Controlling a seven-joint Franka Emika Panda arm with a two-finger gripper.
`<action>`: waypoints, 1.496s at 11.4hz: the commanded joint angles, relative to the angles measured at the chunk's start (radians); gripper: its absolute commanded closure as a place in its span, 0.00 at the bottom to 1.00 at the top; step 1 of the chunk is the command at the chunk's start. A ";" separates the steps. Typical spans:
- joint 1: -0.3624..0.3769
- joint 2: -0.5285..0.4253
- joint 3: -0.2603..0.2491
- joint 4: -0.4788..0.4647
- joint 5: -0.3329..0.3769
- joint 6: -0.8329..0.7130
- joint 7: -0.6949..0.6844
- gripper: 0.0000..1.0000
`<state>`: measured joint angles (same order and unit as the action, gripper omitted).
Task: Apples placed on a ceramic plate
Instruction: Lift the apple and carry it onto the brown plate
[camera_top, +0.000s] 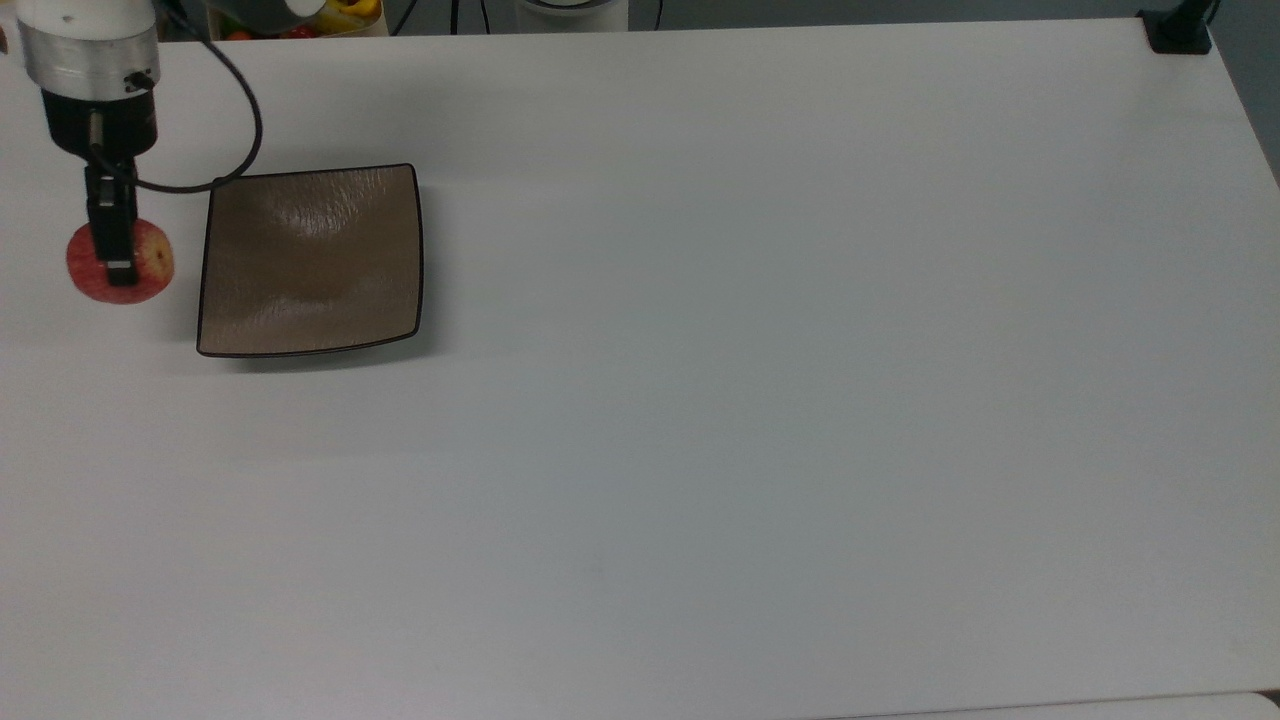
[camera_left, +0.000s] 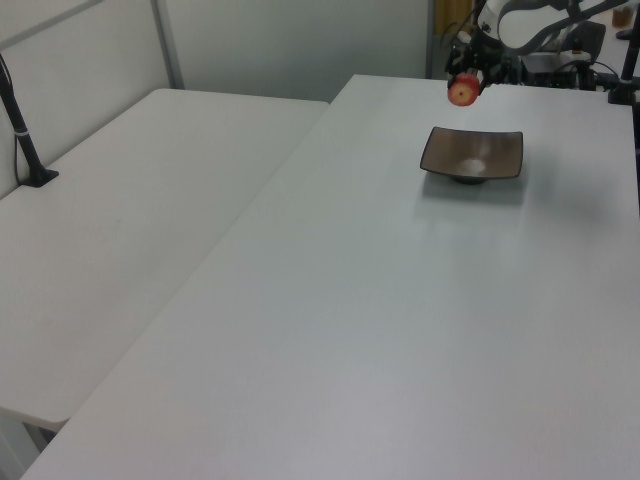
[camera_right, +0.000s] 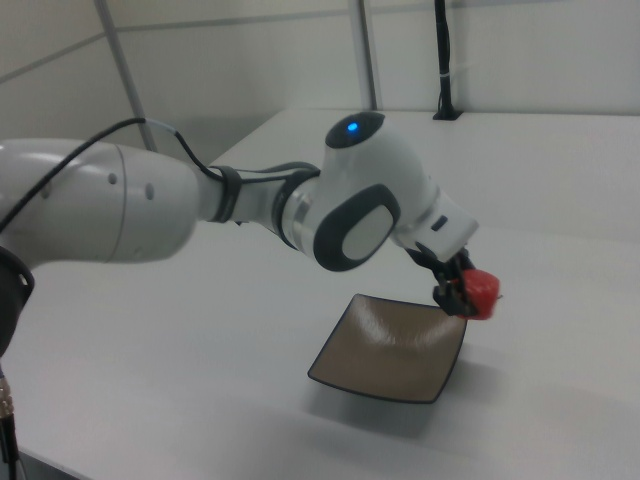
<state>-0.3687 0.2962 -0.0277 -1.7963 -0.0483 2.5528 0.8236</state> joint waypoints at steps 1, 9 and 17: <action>0.010 -0.101 0.037 -0.081 -0.001 -0.144 0.006 0.49; 0.057 -0.098 0.054 -0.094 -0.004 -0.240 -0.035 0.00; 0.117 -0.201 0.055 -0.087 -0.015 -0.459 -0.325 0.00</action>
<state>-0.2877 0.1597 0.0291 -1.8649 -0.0575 2.1859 0.6040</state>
